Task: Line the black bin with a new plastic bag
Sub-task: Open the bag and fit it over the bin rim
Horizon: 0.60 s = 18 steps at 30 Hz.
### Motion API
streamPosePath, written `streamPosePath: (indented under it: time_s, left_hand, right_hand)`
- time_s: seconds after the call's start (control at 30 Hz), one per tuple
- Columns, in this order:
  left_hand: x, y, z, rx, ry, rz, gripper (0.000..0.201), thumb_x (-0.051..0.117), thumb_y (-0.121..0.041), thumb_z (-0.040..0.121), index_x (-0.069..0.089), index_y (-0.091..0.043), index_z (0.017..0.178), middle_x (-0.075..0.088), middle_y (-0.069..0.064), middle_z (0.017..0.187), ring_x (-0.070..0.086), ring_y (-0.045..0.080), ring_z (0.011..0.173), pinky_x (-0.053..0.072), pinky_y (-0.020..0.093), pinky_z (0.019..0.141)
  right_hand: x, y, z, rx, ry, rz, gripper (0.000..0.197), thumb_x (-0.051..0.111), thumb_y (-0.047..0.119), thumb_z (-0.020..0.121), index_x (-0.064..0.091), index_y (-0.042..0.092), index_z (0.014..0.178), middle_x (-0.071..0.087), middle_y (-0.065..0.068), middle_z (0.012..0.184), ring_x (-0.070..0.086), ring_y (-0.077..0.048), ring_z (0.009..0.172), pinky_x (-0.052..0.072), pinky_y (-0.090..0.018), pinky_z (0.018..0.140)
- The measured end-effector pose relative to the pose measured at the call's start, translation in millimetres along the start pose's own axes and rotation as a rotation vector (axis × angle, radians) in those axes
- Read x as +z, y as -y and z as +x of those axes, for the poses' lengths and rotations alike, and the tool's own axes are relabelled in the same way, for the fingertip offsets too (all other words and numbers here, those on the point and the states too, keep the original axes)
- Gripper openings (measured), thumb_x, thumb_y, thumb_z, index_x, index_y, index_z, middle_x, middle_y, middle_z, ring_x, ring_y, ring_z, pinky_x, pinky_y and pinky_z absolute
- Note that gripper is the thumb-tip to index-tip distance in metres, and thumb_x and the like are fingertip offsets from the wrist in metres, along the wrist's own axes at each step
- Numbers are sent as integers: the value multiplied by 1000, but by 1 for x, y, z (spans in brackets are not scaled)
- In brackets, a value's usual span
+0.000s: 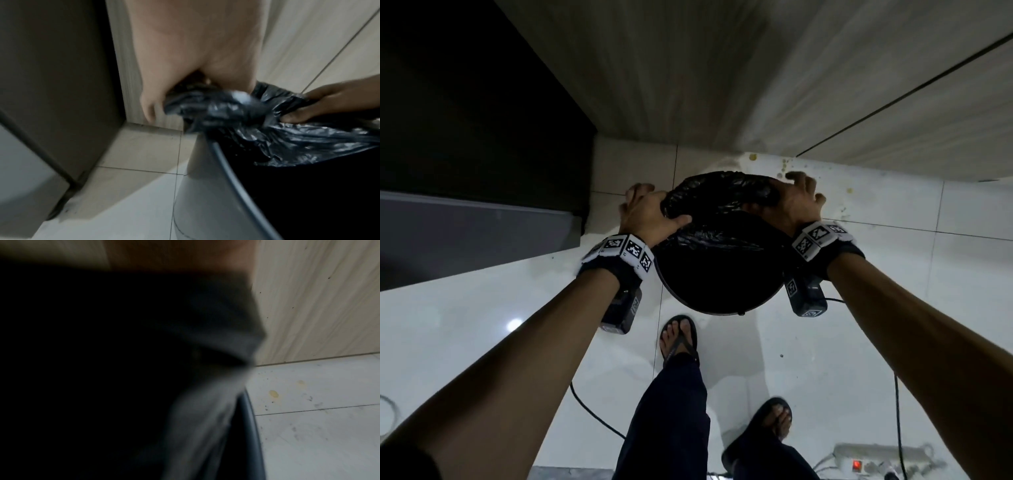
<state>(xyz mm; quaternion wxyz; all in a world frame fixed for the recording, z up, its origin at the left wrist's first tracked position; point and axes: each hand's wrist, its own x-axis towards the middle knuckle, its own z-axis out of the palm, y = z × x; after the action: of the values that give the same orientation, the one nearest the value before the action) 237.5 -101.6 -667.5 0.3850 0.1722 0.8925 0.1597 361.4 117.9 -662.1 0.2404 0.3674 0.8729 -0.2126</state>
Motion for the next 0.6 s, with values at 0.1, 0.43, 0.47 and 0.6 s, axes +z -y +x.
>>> streamPosePath:
  time_s: [0.1,0.43,0.47,0.6]
  left_hand:
    - [-13,-18,-5,154,-229,10,57,65,-52,69,59,-25,119,47,5,132,31,26,134,27,47,113]
    - [0,-55,12,199,-75,-53,58,58,-21,88,39,-25,143,43,6,144,41,27,133,40,40,107]
    - [5,-49,14,173,-66,-72,57,57,-22,89,39,-27,143,44,6,144,42,27,132,40,41,107]
    - [23,-16,12,96,-93,-175,53,50,-19,93,38,-35,143,52,5,140,51,28,125,43,37,103]
  right_hand:
    - [-19,14,-6,-76,-159,3,51,68,53,71,63,39,120,34,-8,144,21,-32,139,18,-60,111]
    - [-5,56,-11,-259,-153,86,47,54,30,90,49,27,137,59,-12,125,54,-36,114,44,-49,96]
    - [4,51,-9,-264,-150,115,48,52,35,91,48,31,138,61,-10,125,56,-36,113,45,-50,96]
    - [24,25,-5,-231,-189,208,44,48,41,95,45,37,139,63,-8,125,60,-35,108,49,-46,91]
